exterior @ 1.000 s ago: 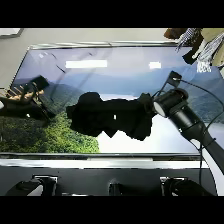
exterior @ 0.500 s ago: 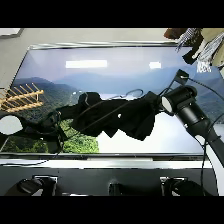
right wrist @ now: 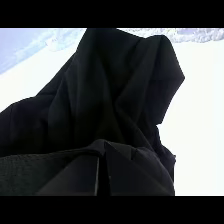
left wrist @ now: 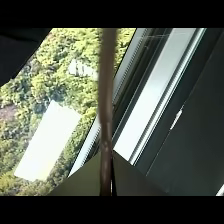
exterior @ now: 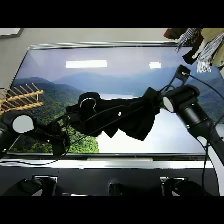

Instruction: Fold the clothes and pants, and hang the long-sleeved shirts on hangers.

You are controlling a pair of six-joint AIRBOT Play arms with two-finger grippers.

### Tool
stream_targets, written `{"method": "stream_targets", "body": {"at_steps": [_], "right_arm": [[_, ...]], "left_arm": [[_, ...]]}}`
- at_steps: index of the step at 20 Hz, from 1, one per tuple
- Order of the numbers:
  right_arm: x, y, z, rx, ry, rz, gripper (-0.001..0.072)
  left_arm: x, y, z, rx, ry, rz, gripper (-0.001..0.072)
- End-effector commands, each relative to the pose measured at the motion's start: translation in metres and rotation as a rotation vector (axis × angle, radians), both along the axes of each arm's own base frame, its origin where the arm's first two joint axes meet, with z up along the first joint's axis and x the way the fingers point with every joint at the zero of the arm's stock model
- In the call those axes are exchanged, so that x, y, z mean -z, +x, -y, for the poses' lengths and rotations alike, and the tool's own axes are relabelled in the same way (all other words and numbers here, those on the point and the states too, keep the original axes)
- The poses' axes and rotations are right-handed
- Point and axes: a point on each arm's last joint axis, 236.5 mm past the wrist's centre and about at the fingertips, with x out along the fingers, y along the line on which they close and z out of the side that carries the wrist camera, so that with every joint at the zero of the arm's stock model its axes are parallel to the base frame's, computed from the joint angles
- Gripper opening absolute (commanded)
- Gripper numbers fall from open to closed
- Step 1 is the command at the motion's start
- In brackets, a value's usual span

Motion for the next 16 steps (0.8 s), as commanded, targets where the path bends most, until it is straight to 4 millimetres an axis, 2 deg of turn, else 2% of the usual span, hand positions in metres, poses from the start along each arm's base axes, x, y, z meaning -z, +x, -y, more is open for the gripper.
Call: {"method": "stream_targets", "body": {"at_steps": [1,5,9,13,16], "right_arm": [[-0.008,-0.003,0.004,-0.028,-0.031,0.009,0.0026],[-0.015,-0.006,-0.006,-0.094,-0.015,0.021,0.0026],[-0.035,-0.007,-0.023,-0.177,0.035,0.087,0.0026],[-0.052,-0.008,-0.038,-0.249,0.072,0.14,0.0026],[-0.081,-0.002,-0.044,-0.304,0.063,0.202,0.0026]], "left_arm": [[0.009,0.0,0.001,0.002,0.014,-0.035,0.0015],[0.014,0.002,0.002,0.001,0.02,-0.048,0.0015],[0.022,0.003,0.003,0.001,0.031,-0.079,0.0015],[0.017,0.013,0.009,0.011,0.018,-0.065,0.0015],[0.01,0.022,0.019,0.02,-0.001,-0.051,0.0015]]}}
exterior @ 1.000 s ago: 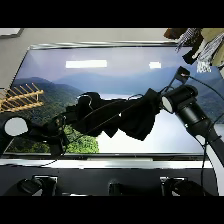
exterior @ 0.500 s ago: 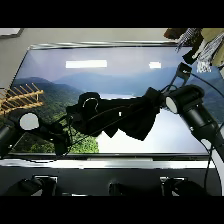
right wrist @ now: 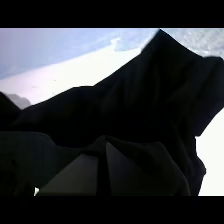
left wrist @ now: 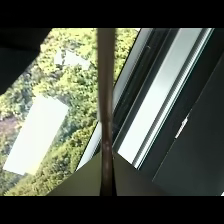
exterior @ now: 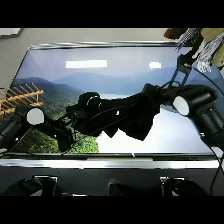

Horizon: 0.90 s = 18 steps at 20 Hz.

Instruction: Fold the clothes and pants, and hang the long-sleeved shirts on hangers.

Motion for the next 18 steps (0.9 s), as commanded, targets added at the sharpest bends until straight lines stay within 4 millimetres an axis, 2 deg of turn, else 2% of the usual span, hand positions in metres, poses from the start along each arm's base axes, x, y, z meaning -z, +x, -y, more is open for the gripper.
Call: {"method": "stream_targets", "body": {"at_steps": [1,3,5,7,9,13,15,18], "right_arm": [[-0.038,0.006,-0.01,-0.07,0.005,0.091,0.0026],[-0.062,0.007,-0.01,-0.081,0.005,0.131,0.0026],[-0.073,0.002,-0.008,-0.088,-0.005,0.126,0.0026],[-0.072,-0.007,-0.011,-0.117,-0.01,0.089,0.0026],[-0.067,-0.018,-0.023,-0.168,-0.012,0.054,0.0026],[-0.064,-0.042,-0.064,-0.284,-0.041,0.045,0.0026],[-0.062,-0.048,-0.069,-0.288,-0.073,0.044,0.0026],[-0.064,-0.048,-0.071,-0.275,-0.068,0.052,0.0026]], "left_arm": [[-0.006,0.008,0.012,0.023,-0.016,0.01,0.0015],[-0.003,0.007,0.02,0.049,-0.012,0.001,0.0015],[-0.001,0.007,0.029,0.071,-0.011,-0.011,0.0015],[-0.002,0.011,0.035,0.078,-0.014,-0.01,0.0015],[-0.005,0.018,0.04,0.07,-0.017,-0.005,0.0015],[-0.007,0.032,0.048,0.068,-0.022,0.003,0.0015],[-0.008,0.036,0.052,0.07,-0.026,0.006,0.0016],[-0.006,0.034,0.06,0.094,-0.025,0.0,0.0016]]}}
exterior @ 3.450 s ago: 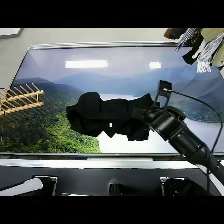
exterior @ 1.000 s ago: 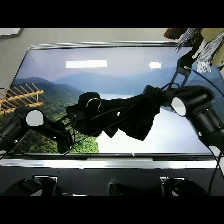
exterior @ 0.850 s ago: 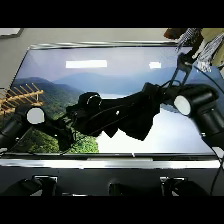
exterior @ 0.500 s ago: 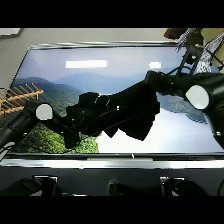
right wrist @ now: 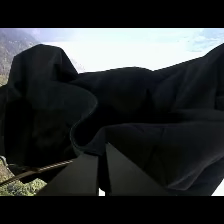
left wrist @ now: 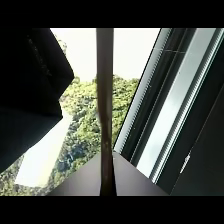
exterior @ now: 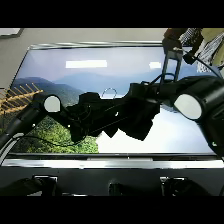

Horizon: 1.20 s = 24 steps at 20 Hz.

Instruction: Fold the clothes and pants, and hang the long-sleeved shirts on hangers.

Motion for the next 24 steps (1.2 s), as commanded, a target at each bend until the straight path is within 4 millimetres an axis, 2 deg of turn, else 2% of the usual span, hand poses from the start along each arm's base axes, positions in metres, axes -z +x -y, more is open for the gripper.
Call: {"method": "stream_targets", "body": {"at_steps": [1,5,7,11,16,21,24], "right_arm": [[-0.005,-0.004,-0.004,0.004,-0.003,0.01,0.0026],[-0.038,-0.005,-0.004,0.007,0.035,0.054,0.0026],[-0.041,-0.011,-0.005,0.0,0.046,0.034,0.0026],[-0.032,-0.023,-0.01,-0.018,0.049,-0.026,0.0026],[-0.015,-0.037,-0.02,-0.047,-0.058,-0.048,0.0025],[0.008,-0.026,-0.031,-0.036,-0.095,-0.083,0.0025],[0.013,-0.026,-0.034,-0.04,-0.1,-0.101,0.0025]], "left_arm": [[0.003,-0.001,0.01,0.027,0.003,-0.009,0.0016],[0.013,-0.001,0.018,-0.004,0.014,-0.028,0.0016],[0.013,0.003,0.021,-0.012,0.003,-0.011,0.0016],[0.009,0.013,0.028,-0.058,-0.016,0.017,0.0016],[0.004,0.02,0.047,-0.073,-0.089,0.047,0.0016],[0.001,0.014,0.056,-0.069,-0.106,0.039,0.0016],[0.001,0.015,0.057,-0.085,-0.11,0.04,0.0016]]}}
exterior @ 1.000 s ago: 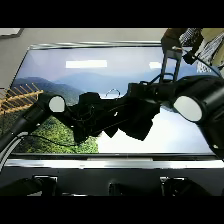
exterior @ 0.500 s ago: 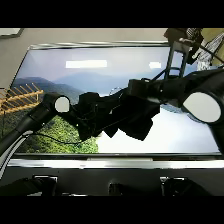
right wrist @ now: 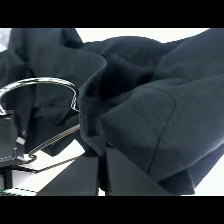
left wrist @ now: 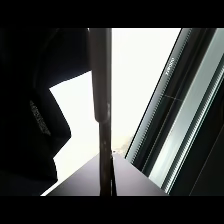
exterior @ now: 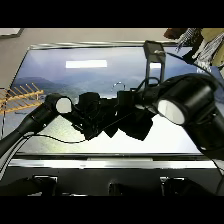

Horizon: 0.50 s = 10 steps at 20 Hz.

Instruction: Fold the clothes and pants, and hang the long-sleeved shirts on hangers.

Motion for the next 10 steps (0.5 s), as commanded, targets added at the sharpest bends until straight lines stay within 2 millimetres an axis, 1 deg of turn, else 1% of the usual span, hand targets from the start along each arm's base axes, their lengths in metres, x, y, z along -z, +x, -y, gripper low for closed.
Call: {"method": "stream_targets", "body": {"at_steps": [1,2,4,6,10], "right_arm": [[0.008,0.0,-0.003,0.0,-0.014,-0.021,0.0025],[0.01,-0.002,-0.003,-0.001,-0.014,-0.033,0.0025],[0.013,-0.006,-0.001,0.0,-0.024,-0.052,0.0025],[0.013,-0.006,0.0,0.001,-0.029,-0.054,0.0025],[0.016,-0.009,0.003,0.004,-0.043,-0.07,0.0026]], "left_arm": [[-0.002,0.002,0.006,-0.015,-0.019,0.011,0.0016],[-0.003,0.004,0.009,-0.018,-0.028,0.019,0.0016],[-0.007,0.006,0.02,-0.031,-0.074,0.028,0.0016],[-0.011,0.01,0.028,-0.047,-0.11,0.04,0.0016],[-0.017,0.019,0.038,-0.074,-0.158,0.069,0.0016]]}}
